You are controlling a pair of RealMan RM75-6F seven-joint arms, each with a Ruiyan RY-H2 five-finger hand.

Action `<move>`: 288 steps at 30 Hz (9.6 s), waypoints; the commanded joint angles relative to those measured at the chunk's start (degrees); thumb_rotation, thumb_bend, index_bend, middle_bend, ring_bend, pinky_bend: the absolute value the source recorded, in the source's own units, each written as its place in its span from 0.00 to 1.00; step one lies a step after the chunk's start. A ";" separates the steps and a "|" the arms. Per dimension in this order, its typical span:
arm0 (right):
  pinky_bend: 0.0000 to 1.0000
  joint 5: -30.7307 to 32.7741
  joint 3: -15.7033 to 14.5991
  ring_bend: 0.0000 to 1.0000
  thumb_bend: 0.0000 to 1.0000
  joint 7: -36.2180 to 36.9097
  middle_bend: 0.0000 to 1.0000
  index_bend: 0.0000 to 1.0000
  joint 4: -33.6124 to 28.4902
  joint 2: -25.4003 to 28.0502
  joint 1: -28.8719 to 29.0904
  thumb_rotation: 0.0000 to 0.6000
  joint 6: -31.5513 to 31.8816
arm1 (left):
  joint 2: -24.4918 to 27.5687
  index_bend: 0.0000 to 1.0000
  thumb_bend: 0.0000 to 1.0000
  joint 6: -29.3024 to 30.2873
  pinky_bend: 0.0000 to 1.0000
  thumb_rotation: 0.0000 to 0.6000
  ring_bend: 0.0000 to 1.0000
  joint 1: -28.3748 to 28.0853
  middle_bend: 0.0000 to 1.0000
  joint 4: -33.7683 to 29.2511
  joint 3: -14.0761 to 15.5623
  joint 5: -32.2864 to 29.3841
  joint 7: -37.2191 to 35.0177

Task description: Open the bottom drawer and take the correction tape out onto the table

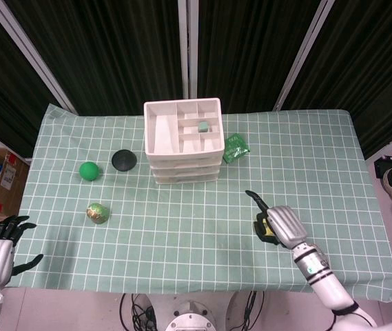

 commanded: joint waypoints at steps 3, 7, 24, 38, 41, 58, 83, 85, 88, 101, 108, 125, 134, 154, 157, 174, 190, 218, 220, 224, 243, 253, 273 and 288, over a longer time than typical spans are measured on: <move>0.99 21.20 9.23 0.91 0.72 15.28 0.83 0.00 4.89 -9.63 11.49 1.00 -16.20 | 0.20 0.33 0.00 -0.15 0.19 1.00 0.15 0.14 0.22 0.11 -0.10 -0.38 -0.63; 1.00 31.64 12.44 0.93 0.76 21.00 0.84 0.00 9.87 -12.03 16.65 1.00 -24.80 | 0.44 0.33 0.00 -0.33 0.19 1.00 0.15 0.06 0.22 0.16 -0.34 -0.59 -0.87; 1.00 46.92 13.88 0.94 0.78 27.99 0.84 0.00 30.50 -23.59 30.10 1.00 -34.59 | 0.98 0.33 0.00 -1.23 0.19 1.00 0.15 -0.34 0.22 0.03 -0.90 -1.20 -1.35; 1.00 48.60 13.63 0.93 0.78 27.93 0.84 0.00 37.58 -27.31 33.38 1.00 -35.70 | 1.08 0.33 0.00 -1.20 0.19 1.00 0.15 -0.12 0.22 0.34 -0.89 -1.38 -1.79; 1.00 48.49 13.76 0.94 0.78 27.83 0.84 0.00 39.33 -28.31 34.15 1.00 -36.37 | 1.08 0.33 0.00 -1.21 0.19 1.00 0.15 0.05 0.22 0.30 -0.83 -1.56 -1.86; 1.00 47.59 14.94 0.94 0.78 28.07 0.84 0.09 44.48 -31.30 35.40 1.00 -37.57 | 0.89 0.33 0.00 -0.94 0.19 1.00 0.15 0.52 0.22 0.51 -0.83 -1.77 -2.22; 1.00 46.97 10.38 0.93 0.78 25.67 0.84 0.18 34.07 -25.09 33.12 1.00 -36.32 | 0.62 0.33 0.00 -1.14 0.19 1.00 0.15 0.69 0.22 1.17 -0.72 -1.56 -2.67; 1.00 47.13 9.40 0.93 0.78 25.09 0.84 0.17 32.11 -24.03 32.98 1.00 -35.61 | 0.67 0.33 0.00 -1.14 0.19 1.00 0.15 0.65 0.22 1.04 -0.71 -1.46 -2.58; 1.00 47.36 8.17 0.93 0.78 24.25 0.84 0.08 29.43 -22.38 32.90 1.00 -34.66 | 0.77 0.33 0.00 -1.06 0.19 1.00 0.15 0.73 0.22 0.87 -0.67 -1.45 -2.49; 1.00 41.48 4.58 0.93 0.78 17.70 0.84 0.02 14.87 -14.06 30.13 1.00 -24.52 | 1.20 0.33 0.00 -0.61 0.19 1.00 0.15 0.80 0.22 0.26 -0.66 -0.93 -2.28; 1.00 38.78 -0.21 0.93 0.78 4.93 0.84 0.01 10.20 -11.71 30.81 1.00 -13.25 | 1.25 0.33 0.00 -0.40 0.19 1.00 0.15 0.81 0.22 -0.07 -0.67 -0.71 -2.14; 1.00 43.34 0.59 0.93 0.78 -2.12 0.83 0.01 10.96 -12.76 31.24 1.00 -10.09 | 1.40 0.33 0.00 -0.62 0.19 1.00 0.15 0.78 0.22 -0.33 -0.76 -0.97 -1.87; 1.00 45.61 1.50 0.93 0.78 -3.70 0.83 0.01 12.90 -13.23 31.45 1.00 -10.82 | 1.24 0.33 0.00 -1.11 0.19 1.00 0.15 0.53 0.22 -0.30 -0.77 -1.09 -1.71; 1.00 57.65 4.08 0.93 0.78 -8.77 0.83 0.21 19.67 -14.58 36.39 1.00 -14.90 | 0.89 0.33 0.00 -0.84 0.19 1.00 0.15 1.08 0.22 0.60 -0.65 -1.55 -2.56; 1.00 59.06 4.14 0.93 0.78 -8.67 0.83 0.26 19.39 -13.91 36.61 1.00 -16.02 | 0.78 0.33 0.00 -0.86 0.19 1.00 0.15 1.08 0.22 0.83 -0.66 -1.56 -2.79; 1.00 59.93 2.18 0.93 0.78 -7.34 0.83 0.27 11.88 -7.84 35.70 1.00 -18.62 | 0.36 0.33 0.00 -0.98 0.19 1.00 0.15 1.09 0.22 1.59 -0.71 -1.65 -3.25; 1.00 56.27 -2.17 0.93 0.78 -5.13 0.83 0.27 0.98 -0.87 34.32 1.00 -21.03 | 0.27 0.33 0.00 -0.98 0.19 1.00 0.15 0.97 0.22 1.51 -0.68 -1.37 -2.99; 1.00 52.59 -3.76 0.99 0.24 -38.59 0.89 0.31 6.17 -12.98 42.65 1.00 7.34 | -0.13 0.33 0.00 0.91 0.19 1.00 0.15 2.53 0.22 2.51 -0.21 -1.14 -4.48; 1.00 53.03 -3.71 0.99 0.22 -40.82 0.89 0.32 7.63 -14.56 43.13 1.00 8.54 | -0.25 0.33 0.00 0.89 0.19 1.00 0.15 2.57 0.22 2.79 -0.21 -1.14 -4.71; 1.00 54.97 -3.09 0.99 0.20 -44.20 0.90 0.32 9.71 -16.74 43.90 1.00 8.99 | -0.41 0.33 0.00 0.84 0.19 1.00 0.15 2.55 0.22 3.15 -0.30 -1.17 -5.06; 1.00 57.57 -0.33 0.99 0.13 -51.38 0.90 0.33 18.55 -24.46 43.80 1.00 8.91 | -1.23 0.33 0.00 0.30 0.19 1.00 0.15 2.57 0.22 4.76 -0.41 -1.41 -7.82; 1.00 59.09 1.34 0.99 0.13 -54.34 0.90 0.35 23.24 -27.53 43.89 1.00 7.56 | -1.59 0.33 0.00 0.25 0.19 1.00 0.15 2.64 0.22 5.43 -0.48 -1.52 -8.61; 1.00 55.99 2.38 0.99 0.30 -55.69 0.90 0.40 24.05 -28.45 41.76 1.00 6.94 | -1.98 0.33 0.00 0.24 0.19 1.00 0.15 2.61 0.22 6.47 -0.68 -1.51 -9.72; 1.00 51.34 2.76 0.99 0.35 -53.74 0.90 0.43 18.91 -26.06 39.17 1.00 8.29 | -1.88 0.33 0.00 0.62 0.19 1.00 0.15 2.70 0.22 6.49 -0.68 -1.21 -9.67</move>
